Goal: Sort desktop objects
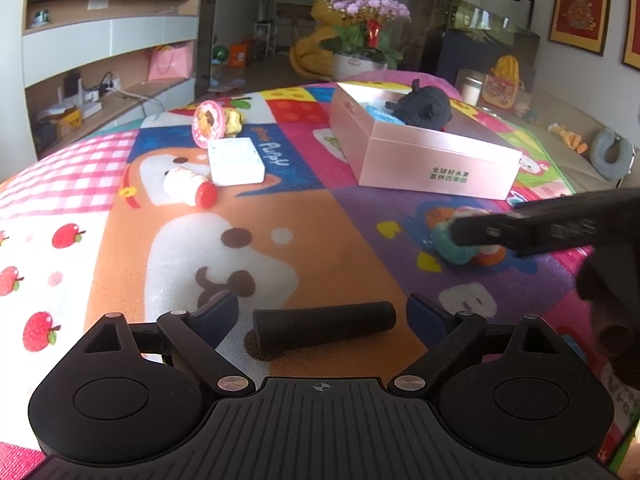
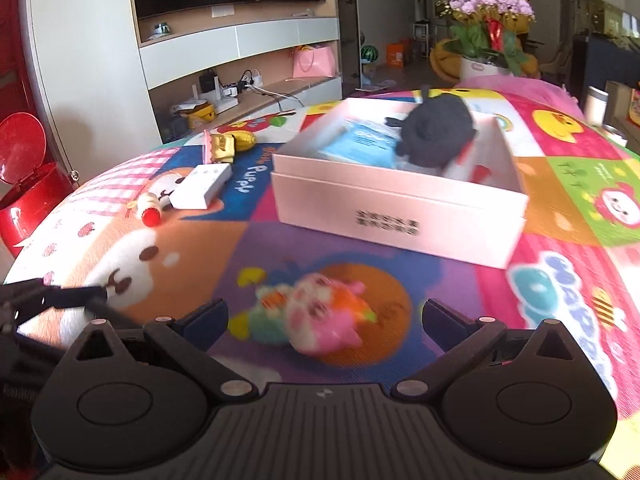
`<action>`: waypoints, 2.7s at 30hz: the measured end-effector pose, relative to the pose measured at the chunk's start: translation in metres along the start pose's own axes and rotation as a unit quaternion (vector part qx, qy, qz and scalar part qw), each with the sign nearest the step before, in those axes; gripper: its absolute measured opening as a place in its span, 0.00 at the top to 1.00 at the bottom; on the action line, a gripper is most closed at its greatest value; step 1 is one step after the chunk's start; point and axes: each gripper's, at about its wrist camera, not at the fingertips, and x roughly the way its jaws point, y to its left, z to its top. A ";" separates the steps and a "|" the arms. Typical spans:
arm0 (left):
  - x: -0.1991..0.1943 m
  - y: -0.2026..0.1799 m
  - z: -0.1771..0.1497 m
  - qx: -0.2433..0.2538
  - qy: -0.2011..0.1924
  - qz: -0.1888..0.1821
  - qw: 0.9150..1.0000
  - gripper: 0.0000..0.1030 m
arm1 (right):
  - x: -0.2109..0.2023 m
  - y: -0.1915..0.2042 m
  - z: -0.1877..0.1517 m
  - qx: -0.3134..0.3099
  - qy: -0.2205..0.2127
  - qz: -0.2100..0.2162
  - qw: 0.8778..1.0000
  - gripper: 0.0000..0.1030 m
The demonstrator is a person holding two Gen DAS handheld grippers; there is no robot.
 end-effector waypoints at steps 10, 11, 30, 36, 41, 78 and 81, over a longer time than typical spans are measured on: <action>-0.013 -0.010 -0.009 0.001 0.012 0.008 1.000 0.06 | -0.002 0.003 -0.005 -0.019 0.037 -0.020 0.999 0.30; -0.012 -0.012 -0.008 -0.002 0.014 0.008 1.000 0.06 | -0.008 0.001 -0.007 -0.022 0.035 -0.023 0.999 0.30; -0.012 -0.051 0.000 0.062 0.010 0.033 0.997 0.23 | -0.100 -0.033 -0.041 -0.001 0.001 -0.045 0.999 0.30; -0.032 -0.076 0.059 0.090 -0.066 -0.007 0.994 0.23 | -0.145 -0.057 0.001 0.011 -0.101 -0.079 0.992 0.31; -0.020 -0.092 0.133 0.107 -0.149 -0.028 0.983 0.23 | -0.161 -0.077 0.067 0.031 -0.175 -0.088 0.980 0.31; 0.023 0.049 0.031 -0.109 -0.028 0.043 0.993 0.01 | -0.131 -0.137 0.057 0.062 -0.079 -0.148 0.984 0.11; 0.024 0.034 0.030 -0.096 -0.020 0.028 0.995 0.00 | -0.148 -0.169 0.026 0.120 -0.077 -0.165 0.976 0.11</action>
